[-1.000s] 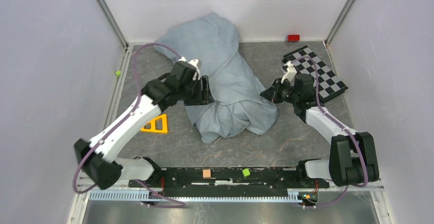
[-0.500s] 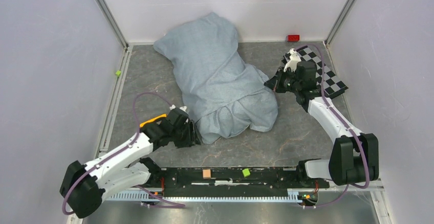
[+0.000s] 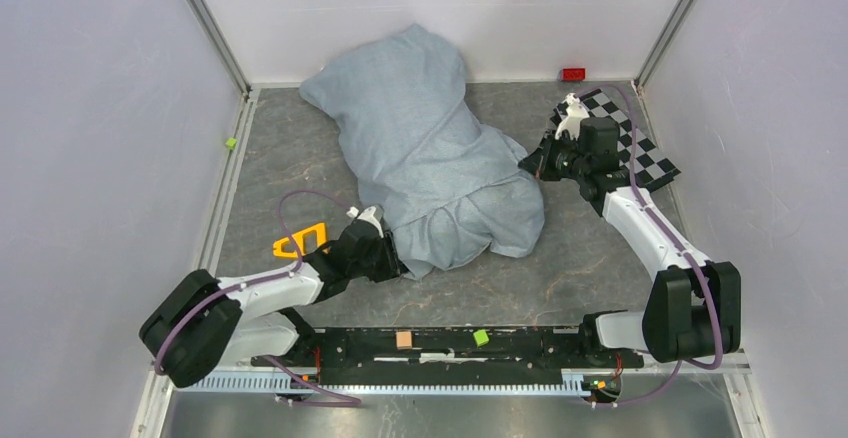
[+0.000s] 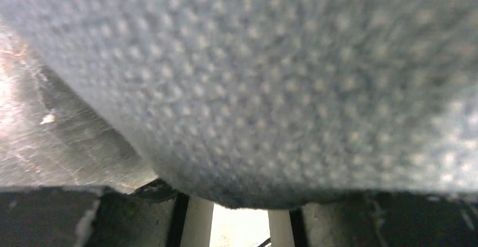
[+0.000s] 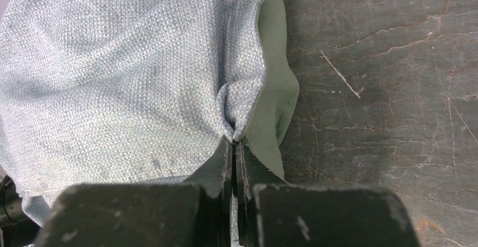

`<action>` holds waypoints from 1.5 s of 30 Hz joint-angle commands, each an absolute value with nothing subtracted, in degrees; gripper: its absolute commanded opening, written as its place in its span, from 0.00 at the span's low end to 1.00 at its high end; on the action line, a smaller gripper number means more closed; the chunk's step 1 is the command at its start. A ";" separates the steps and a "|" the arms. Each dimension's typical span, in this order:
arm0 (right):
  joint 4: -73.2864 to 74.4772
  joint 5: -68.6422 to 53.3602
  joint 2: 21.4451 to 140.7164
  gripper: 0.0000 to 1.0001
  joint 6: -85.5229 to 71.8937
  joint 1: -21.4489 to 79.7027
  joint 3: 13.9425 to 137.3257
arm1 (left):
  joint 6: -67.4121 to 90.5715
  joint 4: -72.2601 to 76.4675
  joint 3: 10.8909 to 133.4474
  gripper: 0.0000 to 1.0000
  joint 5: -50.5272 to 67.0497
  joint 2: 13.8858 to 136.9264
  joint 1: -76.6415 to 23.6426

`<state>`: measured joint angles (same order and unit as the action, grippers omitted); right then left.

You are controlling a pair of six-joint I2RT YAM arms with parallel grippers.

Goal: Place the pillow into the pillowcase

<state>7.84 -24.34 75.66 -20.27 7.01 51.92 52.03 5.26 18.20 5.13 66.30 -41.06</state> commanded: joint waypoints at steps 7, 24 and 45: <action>16.34 -10.73 76.02 0.00 -14.14 6.81 64.39 | 51.62 -17.12 29.24 0.03 1.74 53.84 -42.98; 38.41 21.37 87.87 0.00 -4.35 6.83 90.90 | 38.95 -71.75 68.59 0.02 4.39 50.90 -42.89; 31.62 15.62 84.18 0.78 -6.79 6.08 75.22 | 35.97 -65.87 58.68 0.72 4.41 50.51 -42.98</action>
<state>35.73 18.74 90.72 -6.24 5.30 75.85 37.93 -67.22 51.24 7.42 50.54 -42.89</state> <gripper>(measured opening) 0.748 0.669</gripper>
